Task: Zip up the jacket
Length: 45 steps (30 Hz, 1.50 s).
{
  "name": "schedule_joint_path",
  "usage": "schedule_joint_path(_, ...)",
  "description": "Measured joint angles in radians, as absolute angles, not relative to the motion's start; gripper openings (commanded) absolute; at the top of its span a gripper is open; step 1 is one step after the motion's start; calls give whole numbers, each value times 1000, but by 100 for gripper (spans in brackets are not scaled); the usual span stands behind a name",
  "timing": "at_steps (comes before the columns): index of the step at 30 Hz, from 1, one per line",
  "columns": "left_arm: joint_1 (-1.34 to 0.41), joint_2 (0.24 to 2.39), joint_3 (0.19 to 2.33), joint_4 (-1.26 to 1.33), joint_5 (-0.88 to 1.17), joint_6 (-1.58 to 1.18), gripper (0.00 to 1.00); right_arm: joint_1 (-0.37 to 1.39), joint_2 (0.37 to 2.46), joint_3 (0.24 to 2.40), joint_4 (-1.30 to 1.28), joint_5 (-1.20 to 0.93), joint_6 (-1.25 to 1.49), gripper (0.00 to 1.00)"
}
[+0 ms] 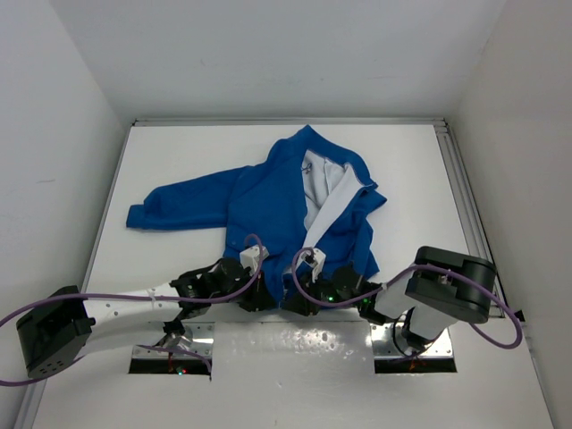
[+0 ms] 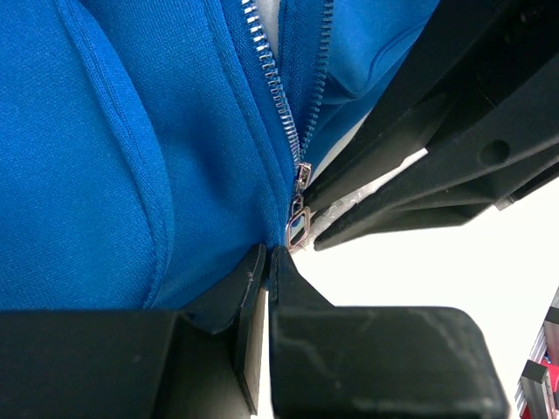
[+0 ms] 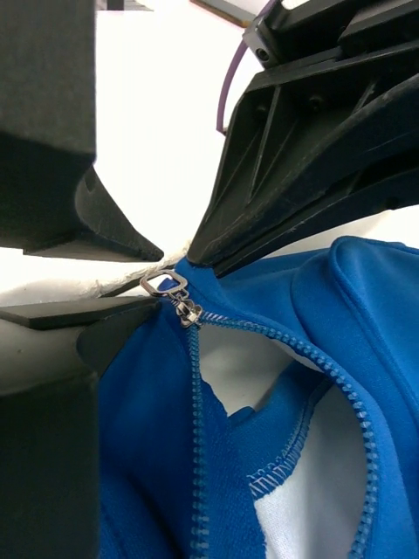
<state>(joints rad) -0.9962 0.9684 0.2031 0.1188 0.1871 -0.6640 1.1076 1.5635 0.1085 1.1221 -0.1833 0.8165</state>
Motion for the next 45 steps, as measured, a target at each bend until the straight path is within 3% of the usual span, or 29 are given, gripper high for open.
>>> schedule_joint_path(7,-996,969,194,137,195,-668,0,1108,1575,109,1152,-173,834,5)
schedule_joint_path(15,-996,969,187,145,199,-671,0,1113,1657,120,1233,-155,875,25)
schedule_joint_path(23,-996,969,183,146,199,-671,0,1124,1699,125,1264,-137,903,29)
schedule_joint_path(32,-996,971,181,145,197,-666,0,1128,1753,125,1288,-108,961,0)
schedule_joint_path(38,-996,970,169,146,193,-665,0,1132,1768,97,1301,-87,1001,0)
schedule_joint_path(41,-996,970,166,154,195,-672,13,1132,1751,68,1301,-69,1014,0)
schedule_joint_path(45,-996,968,158,171,211,-689,37,1132,1692,49,1298,-54,1022,0)
